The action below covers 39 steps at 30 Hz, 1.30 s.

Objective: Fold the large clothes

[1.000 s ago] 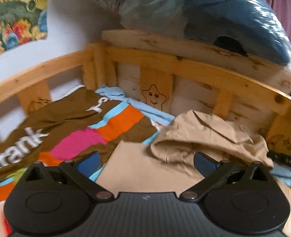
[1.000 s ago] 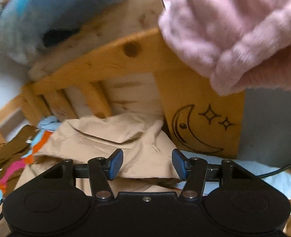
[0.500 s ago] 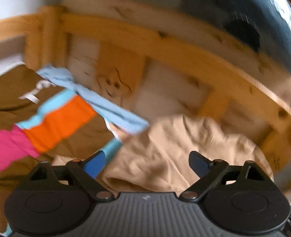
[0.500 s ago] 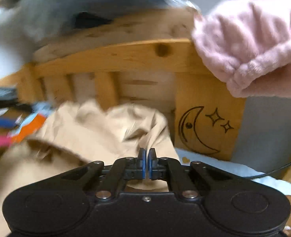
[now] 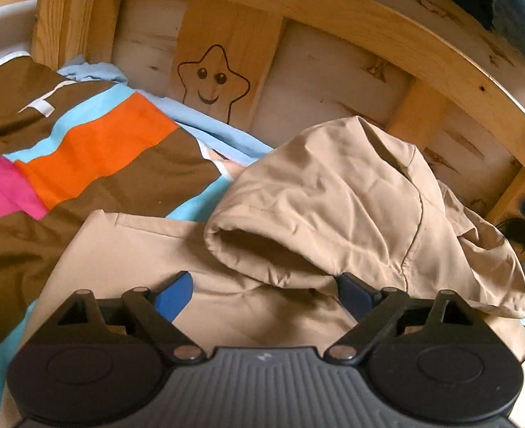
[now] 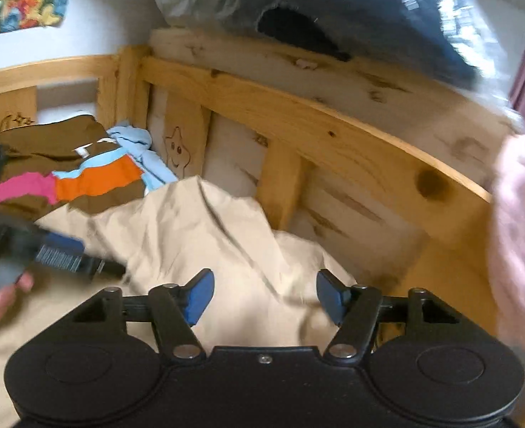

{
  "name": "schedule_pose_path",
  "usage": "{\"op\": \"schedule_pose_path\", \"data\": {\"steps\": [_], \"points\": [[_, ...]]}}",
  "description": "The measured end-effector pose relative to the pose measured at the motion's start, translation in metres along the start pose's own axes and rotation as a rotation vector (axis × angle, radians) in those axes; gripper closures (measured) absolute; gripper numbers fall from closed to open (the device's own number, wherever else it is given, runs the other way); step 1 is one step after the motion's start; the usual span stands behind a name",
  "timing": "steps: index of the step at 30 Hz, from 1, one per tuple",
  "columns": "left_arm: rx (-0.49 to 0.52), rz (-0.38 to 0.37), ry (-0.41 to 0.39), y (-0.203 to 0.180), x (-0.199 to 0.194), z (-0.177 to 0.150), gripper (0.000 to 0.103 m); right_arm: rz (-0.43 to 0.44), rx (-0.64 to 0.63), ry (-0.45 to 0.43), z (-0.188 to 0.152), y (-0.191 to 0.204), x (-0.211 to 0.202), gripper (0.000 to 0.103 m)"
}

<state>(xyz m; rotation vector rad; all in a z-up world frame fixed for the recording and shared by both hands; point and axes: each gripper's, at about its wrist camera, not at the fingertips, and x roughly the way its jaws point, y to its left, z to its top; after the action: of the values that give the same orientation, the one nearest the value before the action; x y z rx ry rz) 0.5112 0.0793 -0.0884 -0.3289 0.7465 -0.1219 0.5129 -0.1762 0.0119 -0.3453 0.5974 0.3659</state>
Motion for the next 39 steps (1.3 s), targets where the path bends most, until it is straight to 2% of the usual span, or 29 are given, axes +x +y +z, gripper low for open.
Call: {"op": "schedule_pose_path", "data": {"steps": [5,8,10,12,13,14,15,19,22,27,30,32,33,37,39], "points": [[0.026,-0.010,0.001,0.002,0.003,-0.001,0.011,-0.032,0.027,0.101,0.024,-0.002,0.071,0.047],[0.028,-0.011,0.002,0.001,0.006,0.002,0.011,-0.019,0.044,0.152,0.026,-0.003,0.095,0.052],[0.030,-0.004,0.003,-0.001,0.008,0.004,0.011,-0.001,0.046,0.150,0.027,-0.003,0.100,0.053],[0.037,0.008,0.005,-0.004,0.011,0.005,0.011,-0.017,0.052,0.162,0.026,-0.005,0.105,0.070],[0.038,0.012,0.004,-0.006,0.011,0.006,0.011,-0.028,0.063,0.180,0.027,-0.006,0.110,0.098],[0.034,0.017,0.008,-0.007,0.012,0.006,0.011,-0.029,0.079,0.196,0.029,-0.006,0.116,0.103],[0.032,0.024,0.013,-0.008,0.013,0.007,0.011,-0.031,0.100,0.195,0.028,-0.008,0.115,0.103],[0.005,0.039,0.033,-0.011,0.013,0.011,0.013,-0.056,0.095,0.076,0.032,-0.008,0.078,0.103],[-0.047,0.000,0.035,-0.008,-0.003,0.007,0.015,-0.076,0.057,0.002,0.033,-0.003,0.040,0.103],[-0.079,-0.122,-0.039,-0.006,-0.071,-0.030,0.015,-0.079,-0.029,-0.078,0.031,0.013,-0.008,0.103],[-0.043,-0.232,-0.040,-0.014,-0.096,-0.038,0.016,-0.042,-0.037,-0.109,0.028,0.019,-0.035,0.103],[-0.036,-0.324,-0.020,-0.020,-0.093,-0.031,0.030,-0.016,-0.039,-0.124,0.027,0.023,-0.053,0.103],[-0.061,-0.341,-0.002,-0.024,-0.085,-0.025,0.034,-0.002,-0.037,-0.129,0.025,0.026,-0.064,0.103],[-0.167,-0.283,0.057,-0.036,-0.050,-0.010,0.051,0.023,-0.034,-0.157,0.011,0.040,-0.105,0.103],[-0.212,-0.245,0.034,-0.035,-0.044,-0.011,0.051,0.026,-0.016,-0.166,0.004,0.047,-0.121,0.103]]}}
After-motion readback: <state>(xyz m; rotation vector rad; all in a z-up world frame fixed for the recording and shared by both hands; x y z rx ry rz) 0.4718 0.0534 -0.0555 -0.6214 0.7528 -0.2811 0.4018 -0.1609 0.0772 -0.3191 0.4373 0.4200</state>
